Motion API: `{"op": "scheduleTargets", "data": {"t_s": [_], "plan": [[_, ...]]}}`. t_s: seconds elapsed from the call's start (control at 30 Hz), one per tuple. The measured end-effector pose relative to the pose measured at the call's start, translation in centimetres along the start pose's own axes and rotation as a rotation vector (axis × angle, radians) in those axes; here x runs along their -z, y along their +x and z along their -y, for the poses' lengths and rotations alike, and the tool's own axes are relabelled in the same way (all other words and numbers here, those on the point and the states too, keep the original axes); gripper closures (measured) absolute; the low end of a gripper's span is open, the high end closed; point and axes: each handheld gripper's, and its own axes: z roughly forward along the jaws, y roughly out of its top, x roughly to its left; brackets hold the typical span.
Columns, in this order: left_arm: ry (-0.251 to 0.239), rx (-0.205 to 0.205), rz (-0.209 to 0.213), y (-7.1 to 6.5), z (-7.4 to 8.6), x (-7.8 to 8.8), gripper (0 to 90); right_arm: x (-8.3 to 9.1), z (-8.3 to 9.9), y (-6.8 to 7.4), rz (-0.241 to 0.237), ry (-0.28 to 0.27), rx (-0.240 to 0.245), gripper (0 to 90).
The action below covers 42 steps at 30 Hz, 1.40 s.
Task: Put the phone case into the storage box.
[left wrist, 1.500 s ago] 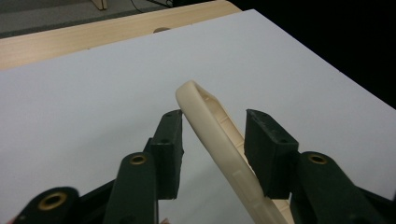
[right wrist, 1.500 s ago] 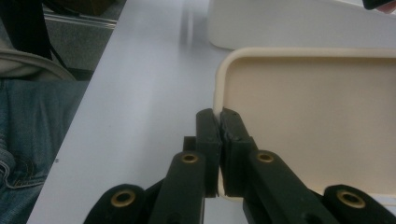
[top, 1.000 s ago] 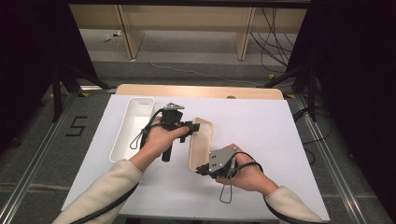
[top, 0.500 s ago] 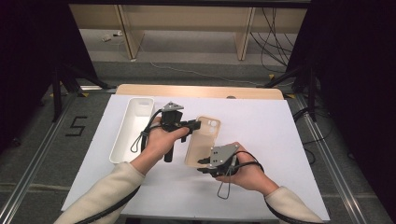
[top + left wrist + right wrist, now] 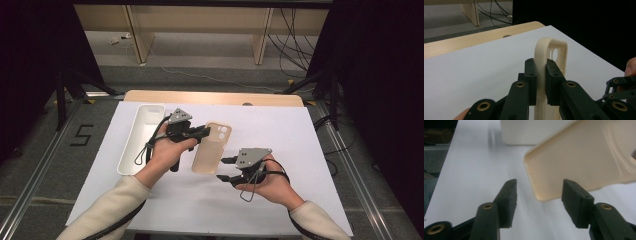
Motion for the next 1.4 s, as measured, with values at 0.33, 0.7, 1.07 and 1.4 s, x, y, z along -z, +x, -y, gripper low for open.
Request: {"op": "scheduleTargets", "data": {"t_s": [0.33, 0.7, 1.07, 1.4], "plan": [[-0.042, -0.012, 0.001, 0.7, 0.2, 1.2, 81.3, 1.1, 0.5, -0.6, 0.054, -0.087, -0.086, 32.3], [-0.064, -0.012, 0.001, 1.3, 0.6, 2.1, 81.2, 2.0, 1.2, -0.8, 0.098, -0.131, -0.131, 29.7], [-0.089, -0.026, -0.011, 1.6, 0.6, 3.3, 81.2, 3.1, 1.8, -1.0, 0.106, -0.166, -0.171, 26.1], [-0.106, -0.032, -0.023, 1.9, 0.6, 4.1, 81.2, 4.8, 2.5, -0.8, 0.136, -0.21, -0.2, 22.7]]}}
